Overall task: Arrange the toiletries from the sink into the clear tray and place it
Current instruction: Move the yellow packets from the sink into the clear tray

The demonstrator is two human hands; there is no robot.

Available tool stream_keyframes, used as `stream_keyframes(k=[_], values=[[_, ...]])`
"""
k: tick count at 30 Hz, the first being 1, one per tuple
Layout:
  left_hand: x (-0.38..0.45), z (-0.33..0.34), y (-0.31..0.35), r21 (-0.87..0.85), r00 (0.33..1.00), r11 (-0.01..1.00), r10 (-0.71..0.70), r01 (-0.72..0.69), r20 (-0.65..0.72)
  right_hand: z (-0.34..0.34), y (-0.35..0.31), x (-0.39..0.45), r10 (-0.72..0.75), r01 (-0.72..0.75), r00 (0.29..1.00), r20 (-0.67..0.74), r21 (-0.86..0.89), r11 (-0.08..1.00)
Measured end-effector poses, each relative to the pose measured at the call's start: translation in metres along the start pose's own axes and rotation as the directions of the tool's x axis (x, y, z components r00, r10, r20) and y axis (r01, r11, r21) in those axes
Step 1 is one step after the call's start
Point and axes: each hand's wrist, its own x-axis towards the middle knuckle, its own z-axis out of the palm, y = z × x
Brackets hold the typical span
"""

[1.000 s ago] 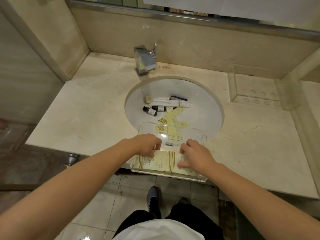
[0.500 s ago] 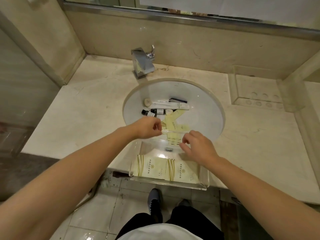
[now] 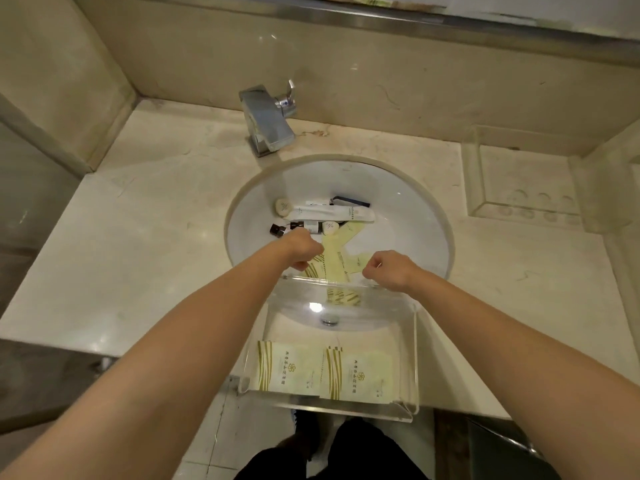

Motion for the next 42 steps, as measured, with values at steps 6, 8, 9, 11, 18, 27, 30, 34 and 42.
stream_keyframes(k=[6, 8, 9, 11, 18, 27, 30, 34, 42], values=[[0.034, 0.02, 0.002, 0.101, 0.994, 0.991, -0.095, 0.089, 0.059, 0.004, 0.001, 0.037, 0.105, -0.122, 0.986, 0.13, 0.13, 0.984], [0.045, 0.027, 0.002, 0.087, 0.988, 0.99, -0.116, 0.108, 0.1, 0.008, 0.003, 0.048, 0.118, -0.146, 0.978, 0.171, 0.16, 0.976], [0.05, 0.03, 0.003, 0.074, 0.985, 0.99, -0.126, 0.118, 0.12, 0.011, 0.003, 0.053, 0.118, -0.151, 0.975, 0.19, 0.17, 0.974], [0.058, 0.035, 0.002, 0.05, 0.98, 0.989, -0.143, 0.137, 0.14, 0.017, 0.005, 0.064, 0.111, -0.153, 0.969, 0.219, 0.187, 0.97], [0.076, 0.045, -0.009, -0.185, 0.958, 0.955, -0.189, 0.231, 0.217, 0.036, -0.006, 0.088, 0.087, -0.115, 0.972, 0.219, 0.117, 0.986], [0.064, 0.037, 0.005, -0.316, 0.955, 0.928, -0.11, 0.198, 0.275, 0.038, -0.022, 0.095, 0.133, -0.145, 0.989, 0.061, 0.311, 0.939], [0.055, 0.027, 0.007, -0.343, 0.965, 0.925, -0.077, 0.163, 0.25, 0.031, -0.026, 0.09, 0.185, -0.175, 0.982, 0.021, 0.446, 0.878], [0.049, 0.019, 0.01, -0.376, 0.993, 0.923, -0.047, 0.085, 0.11, 0.022, -0.035, 0.079, 0.182, -0.152, 0.983, 0.0, 0.554, 0.819], [0.021, -0.002, 0.016, -0.475, 0.996, 0.88, 0.045, -0.005, 0.073, 0.005, -0.049, 0.05, 0.117, 0.011, 0.987, -0.11, 0.773, 0.635]])
